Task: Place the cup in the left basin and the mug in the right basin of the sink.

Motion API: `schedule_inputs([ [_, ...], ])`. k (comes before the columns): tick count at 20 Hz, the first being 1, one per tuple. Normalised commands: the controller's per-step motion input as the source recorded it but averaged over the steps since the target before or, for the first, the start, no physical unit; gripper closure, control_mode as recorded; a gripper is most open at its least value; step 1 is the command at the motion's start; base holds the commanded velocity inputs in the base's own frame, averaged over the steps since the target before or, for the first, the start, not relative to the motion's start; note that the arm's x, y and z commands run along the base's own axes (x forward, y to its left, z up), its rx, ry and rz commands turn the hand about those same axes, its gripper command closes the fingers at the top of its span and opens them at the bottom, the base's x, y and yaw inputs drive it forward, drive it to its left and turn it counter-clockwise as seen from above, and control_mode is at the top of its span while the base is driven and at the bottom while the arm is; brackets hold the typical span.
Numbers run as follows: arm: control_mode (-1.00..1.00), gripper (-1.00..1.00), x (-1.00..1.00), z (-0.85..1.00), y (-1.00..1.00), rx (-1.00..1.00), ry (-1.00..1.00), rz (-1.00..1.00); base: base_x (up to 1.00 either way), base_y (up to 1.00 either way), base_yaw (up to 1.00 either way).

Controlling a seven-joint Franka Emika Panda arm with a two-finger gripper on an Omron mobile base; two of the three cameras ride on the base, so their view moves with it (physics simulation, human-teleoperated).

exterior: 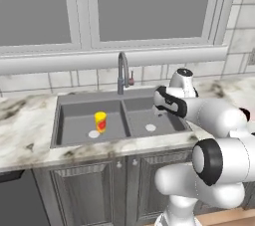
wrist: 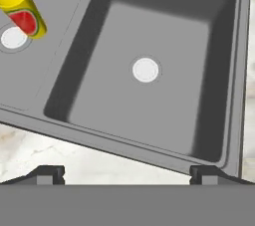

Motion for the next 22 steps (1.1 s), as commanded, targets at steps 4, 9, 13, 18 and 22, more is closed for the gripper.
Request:
schedule_inputs([
  [4, 1.00, -1.00, 0.00, 0.00, 0.00, 0.00, 0.00, 0.00, 0.00, -0.55, 0.00],
  [9, 1.00, -1.00, 0.00, 0.00, 0.00, 0.00, 0.00, 0.00, 0.00, -0.53, 0.00],
  [13, 1.00, -1.00, 0.00, 0.00, 0.00, 0.00, 0.00, 0.00, 0.00, -0.50, 0.00],
  [18, 1.00, -1.00, 0.00, 0.00, 0.00, 0.00, 0.00, 0.00, 0.00, -0.38, 0.00],
  [22, 1.00, -1.00, 0.00, 0.00, 0.00, 0.00, 0.00, 0.00, 0.01, -0.11, 0.00],
])
